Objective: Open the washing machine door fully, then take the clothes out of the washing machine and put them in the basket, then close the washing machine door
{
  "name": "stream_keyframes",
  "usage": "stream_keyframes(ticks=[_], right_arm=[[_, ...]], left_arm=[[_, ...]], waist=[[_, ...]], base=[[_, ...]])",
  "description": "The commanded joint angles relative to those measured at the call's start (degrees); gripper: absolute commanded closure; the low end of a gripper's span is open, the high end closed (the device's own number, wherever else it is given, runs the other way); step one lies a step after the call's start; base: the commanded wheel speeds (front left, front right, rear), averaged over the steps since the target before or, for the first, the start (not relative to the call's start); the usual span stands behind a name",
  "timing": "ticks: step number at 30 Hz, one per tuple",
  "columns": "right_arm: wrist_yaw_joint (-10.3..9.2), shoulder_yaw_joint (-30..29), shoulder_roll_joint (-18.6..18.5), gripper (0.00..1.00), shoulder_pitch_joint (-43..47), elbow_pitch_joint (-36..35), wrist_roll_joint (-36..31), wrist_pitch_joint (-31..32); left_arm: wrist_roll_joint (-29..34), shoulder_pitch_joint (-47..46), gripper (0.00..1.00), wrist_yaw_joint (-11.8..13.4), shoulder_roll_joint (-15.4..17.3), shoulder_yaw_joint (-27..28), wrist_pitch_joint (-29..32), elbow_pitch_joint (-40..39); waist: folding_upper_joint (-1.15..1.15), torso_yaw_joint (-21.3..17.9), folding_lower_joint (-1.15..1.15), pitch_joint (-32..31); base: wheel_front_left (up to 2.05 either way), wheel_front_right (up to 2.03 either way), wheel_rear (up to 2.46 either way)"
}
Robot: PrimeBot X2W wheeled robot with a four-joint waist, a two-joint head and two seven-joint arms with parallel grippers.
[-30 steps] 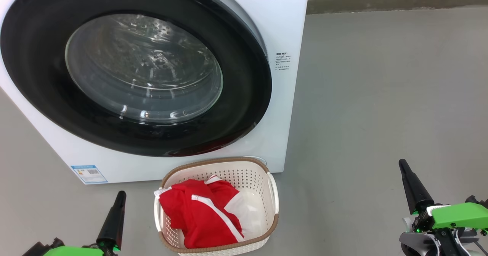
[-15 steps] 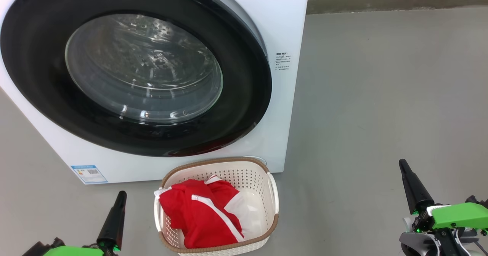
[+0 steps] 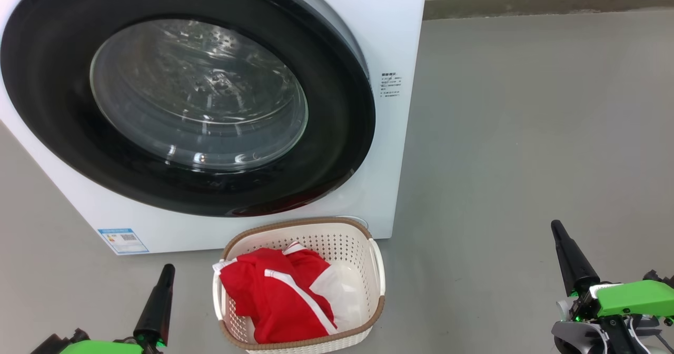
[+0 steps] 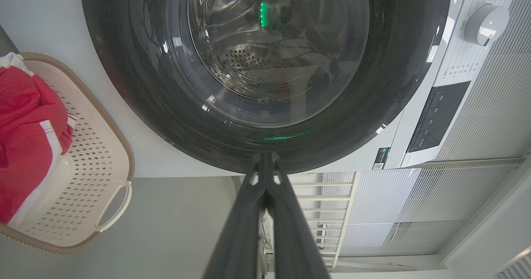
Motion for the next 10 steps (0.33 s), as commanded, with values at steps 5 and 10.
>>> stream_keyframes(ticks=[5, 10], right_arm=[[0.03, 0.7, -0.9, 1.00, -2.4, -1.7, 0.0, 0.3], [0.03, 0.7, -0.9, 1.00, -2.4, -1.7, 0.0, 0.3]], left_arm=[[-0.3, -2.3, 1.00, 0.0, 0.5, 2.2, 0.2, -1.2], [-0.3, -2.3, 1.00, 0.0, 0.5, 2.2, 0.2, -1.2]], waist=[[0.00, 0.0, 0.00, 0.0], [0.00, 0.0, 0.00, 0.0]], base=[[0.00, 0.00, 0.00], [0.00, 0.00, 0.00]])
